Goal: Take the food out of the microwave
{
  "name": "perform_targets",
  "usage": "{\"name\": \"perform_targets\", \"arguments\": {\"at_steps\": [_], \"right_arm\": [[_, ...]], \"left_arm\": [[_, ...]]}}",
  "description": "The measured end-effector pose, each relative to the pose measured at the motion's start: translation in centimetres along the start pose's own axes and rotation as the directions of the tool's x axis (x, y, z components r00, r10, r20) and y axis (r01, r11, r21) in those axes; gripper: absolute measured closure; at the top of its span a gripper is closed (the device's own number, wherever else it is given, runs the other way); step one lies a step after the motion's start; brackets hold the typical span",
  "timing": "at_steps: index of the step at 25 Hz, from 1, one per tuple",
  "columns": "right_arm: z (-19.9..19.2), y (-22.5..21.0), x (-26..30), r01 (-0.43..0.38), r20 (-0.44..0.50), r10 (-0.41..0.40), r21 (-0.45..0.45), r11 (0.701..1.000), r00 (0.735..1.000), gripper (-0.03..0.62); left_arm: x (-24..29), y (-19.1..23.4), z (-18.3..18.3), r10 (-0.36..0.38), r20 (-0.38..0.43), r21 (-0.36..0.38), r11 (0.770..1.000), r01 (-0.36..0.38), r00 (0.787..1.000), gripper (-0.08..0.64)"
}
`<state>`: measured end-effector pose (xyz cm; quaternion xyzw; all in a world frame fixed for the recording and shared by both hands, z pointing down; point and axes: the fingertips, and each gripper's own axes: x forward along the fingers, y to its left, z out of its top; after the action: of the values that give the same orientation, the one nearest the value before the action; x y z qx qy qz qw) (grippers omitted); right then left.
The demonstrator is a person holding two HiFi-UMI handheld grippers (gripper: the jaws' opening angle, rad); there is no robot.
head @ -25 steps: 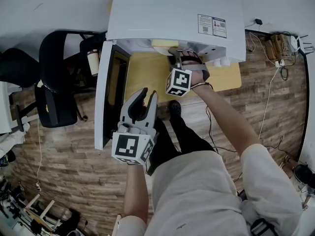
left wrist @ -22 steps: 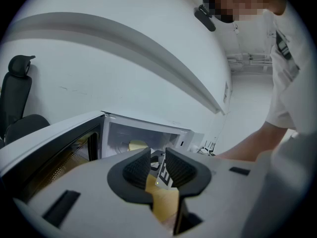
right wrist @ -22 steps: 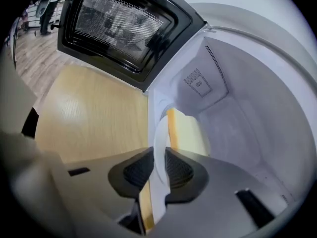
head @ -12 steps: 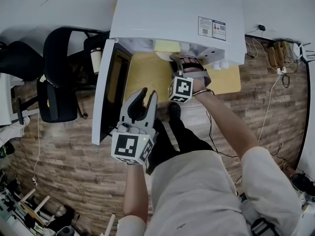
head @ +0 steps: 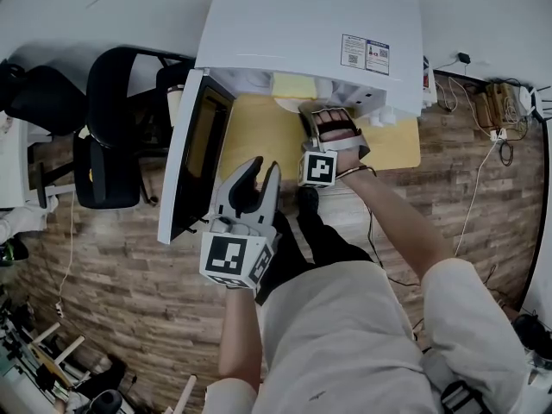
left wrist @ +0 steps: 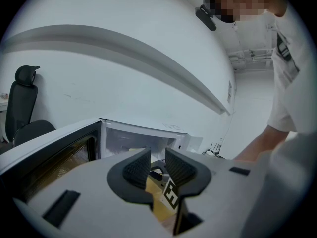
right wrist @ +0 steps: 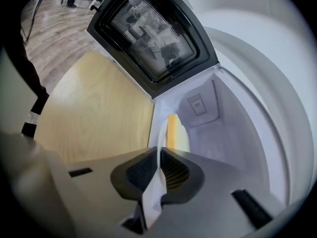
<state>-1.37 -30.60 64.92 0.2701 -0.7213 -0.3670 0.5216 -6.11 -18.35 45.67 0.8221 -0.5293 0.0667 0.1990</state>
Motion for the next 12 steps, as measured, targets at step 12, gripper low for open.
{"name": "perform_targets", "arguments": {"at_steps": [12], "right_arm": [[-0.2, -0.5, -1.2, 0.125, 0.072, -0.115, -0.153, 0.98, 0.991, 0.581]], "left_arm": [[-0.1, -0.5, 1.8, 0.038, 0.013, 0.016, 0.999, -0.038, 0.999, 0.471]]}}
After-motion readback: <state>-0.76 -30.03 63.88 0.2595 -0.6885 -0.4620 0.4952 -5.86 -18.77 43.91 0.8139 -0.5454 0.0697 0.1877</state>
